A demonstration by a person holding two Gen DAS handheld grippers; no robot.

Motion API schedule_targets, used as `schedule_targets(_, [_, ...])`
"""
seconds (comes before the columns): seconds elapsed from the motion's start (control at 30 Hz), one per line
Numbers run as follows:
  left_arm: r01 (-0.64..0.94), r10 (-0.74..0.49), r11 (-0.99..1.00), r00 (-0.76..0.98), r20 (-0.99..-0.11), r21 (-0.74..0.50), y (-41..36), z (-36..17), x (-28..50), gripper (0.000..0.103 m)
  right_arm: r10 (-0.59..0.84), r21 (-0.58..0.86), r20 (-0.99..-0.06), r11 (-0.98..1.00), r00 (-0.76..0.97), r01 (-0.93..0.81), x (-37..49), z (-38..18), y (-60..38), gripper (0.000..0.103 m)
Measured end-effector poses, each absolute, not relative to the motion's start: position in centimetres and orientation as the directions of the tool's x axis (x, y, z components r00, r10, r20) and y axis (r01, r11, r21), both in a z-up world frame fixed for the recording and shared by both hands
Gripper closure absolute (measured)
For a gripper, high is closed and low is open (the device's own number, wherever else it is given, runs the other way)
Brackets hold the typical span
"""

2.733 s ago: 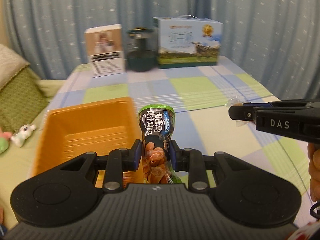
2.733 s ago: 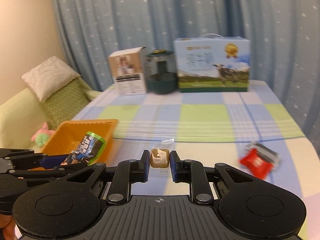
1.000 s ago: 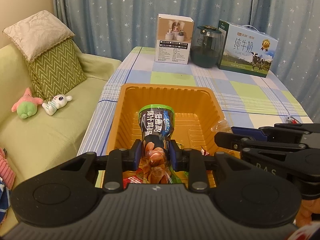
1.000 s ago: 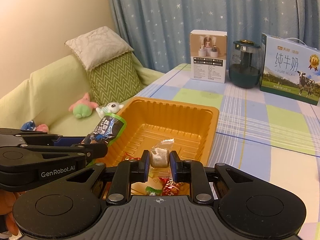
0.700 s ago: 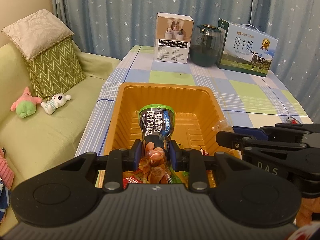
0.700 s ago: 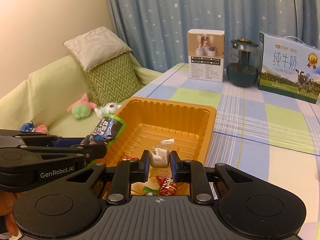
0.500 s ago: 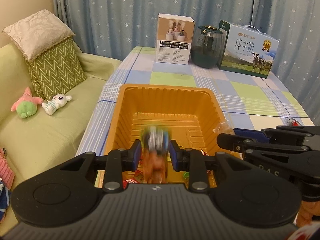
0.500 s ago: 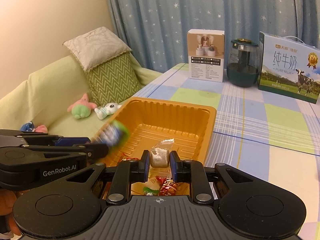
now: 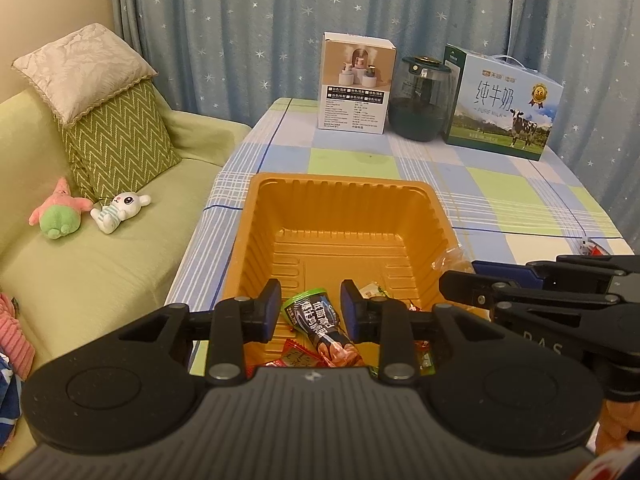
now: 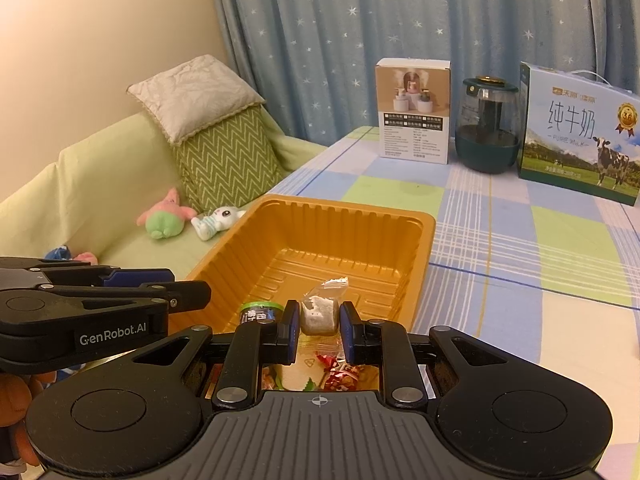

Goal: Organize snacks
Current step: 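Open the left tool then the right to drop both snacks into the tray, then move both open tools away from the tray toward the red candy and clear packet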

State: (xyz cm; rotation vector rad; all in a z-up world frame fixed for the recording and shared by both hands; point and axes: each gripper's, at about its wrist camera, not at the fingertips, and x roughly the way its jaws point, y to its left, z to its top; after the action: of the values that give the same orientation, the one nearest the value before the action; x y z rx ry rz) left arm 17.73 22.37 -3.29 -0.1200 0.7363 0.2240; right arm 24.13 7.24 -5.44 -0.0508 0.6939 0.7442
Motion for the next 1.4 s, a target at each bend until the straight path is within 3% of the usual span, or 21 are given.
schedule_targets(0.2, [-0.262,0.174,0.965,0.717,-0.675,-0.029,22.7,-3.2,17.7,0.072,0.616,0.196,-0.601,0.732,0.51,-0.652,24.2,-6.0,7.7,0.079])
schedule_targets(0.23, [-0.263,0.176,0.964,0.718,-0.674,-0.029,22.7,-3.1,17.7,0.072,0.611,0.191,-0.603,0.735,0.513,-0.65,24.3,-6.0,7.7,0.075])
schedule_targets(0.3, [-0.265,0.177,0.964,0.718,-0.673,-0.028,22.7,-3.1,17.7,0.072,0.616,0.202,-0.593,0.737,0.518,-0.645,24.3,-6.0,7.4,0.046])
schedule_targets(0.97, [-0.228,0.145,0.972,0.758,-0.637,-0.051,20.6,-2.2,18.4,0.068,0.562,0.162,-0.548,0.798,0.62,-0.581,24.8,-4.4,3.9,0.045])
schedule_targets(1.13, [-0.189,0.111,0.98,0.774,-0.623,-0.061,18.9,-2.0,19.1,0.059,0.525,0.154,-0.546,0.829,0.653,-0.537,25.4,-4.2,1.7,0.045])
schedule_targets(1.4, [-0.093,0.035,0.994,0.792,-0.61,-0.064,14.8,-1.8,20.8,0.057,0.444,0.133,-0.553,0.883,0.705,-0.451,26.4,-4.1,-3.1,0.044])
